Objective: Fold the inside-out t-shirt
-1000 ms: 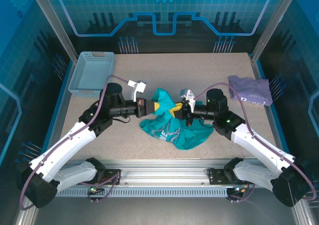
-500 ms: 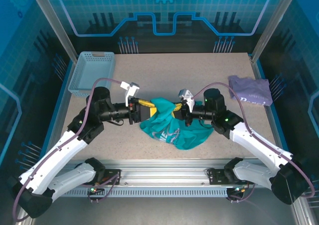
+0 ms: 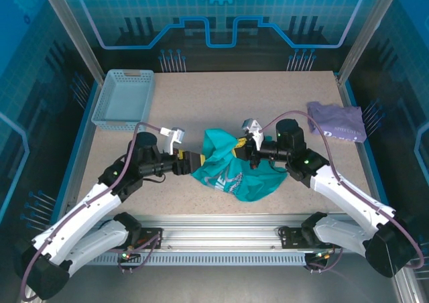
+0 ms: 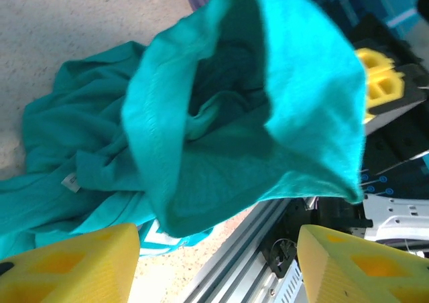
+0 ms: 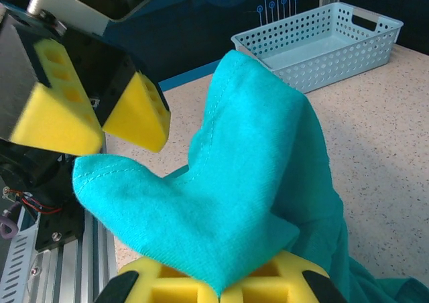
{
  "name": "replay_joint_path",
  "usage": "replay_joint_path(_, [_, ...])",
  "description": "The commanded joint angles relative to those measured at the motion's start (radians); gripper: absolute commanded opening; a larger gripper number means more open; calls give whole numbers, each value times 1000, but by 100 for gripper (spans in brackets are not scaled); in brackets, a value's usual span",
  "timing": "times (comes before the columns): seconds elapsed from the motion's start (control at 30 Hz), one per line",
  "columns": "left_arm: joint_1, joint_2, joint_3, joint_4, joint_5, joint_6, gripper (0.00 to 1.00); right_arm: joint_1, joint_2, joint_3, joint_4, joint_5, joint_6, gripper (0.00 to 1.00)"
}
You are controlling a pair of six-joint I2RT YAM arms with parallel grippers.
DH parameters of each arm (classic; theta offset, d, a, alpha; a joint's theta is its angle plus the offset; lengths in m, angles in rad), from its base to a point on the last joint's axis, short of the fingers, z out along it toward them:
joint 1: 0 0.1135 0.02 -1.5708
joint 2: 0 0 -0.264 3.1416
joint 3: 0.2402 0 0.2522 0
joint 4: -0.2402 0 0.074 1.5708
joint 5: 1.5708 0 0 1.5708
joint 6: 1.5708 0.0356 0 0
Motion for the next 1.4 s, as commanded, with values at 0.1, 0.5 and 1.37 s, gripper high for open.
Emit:
replay_joint_path(0.1, [4,42,-66,165,29,-154,67,-13,-6,1,22,-7,19,0])
replay_joint_path(0.5, [3,190,-100,491,185,-178,35,-13,-9,-1,20,6,20,0])
replay_joint_path(1.37, [-97,30,245,-220,-92,653,0,81,-133,68,-189,180,-87,58])
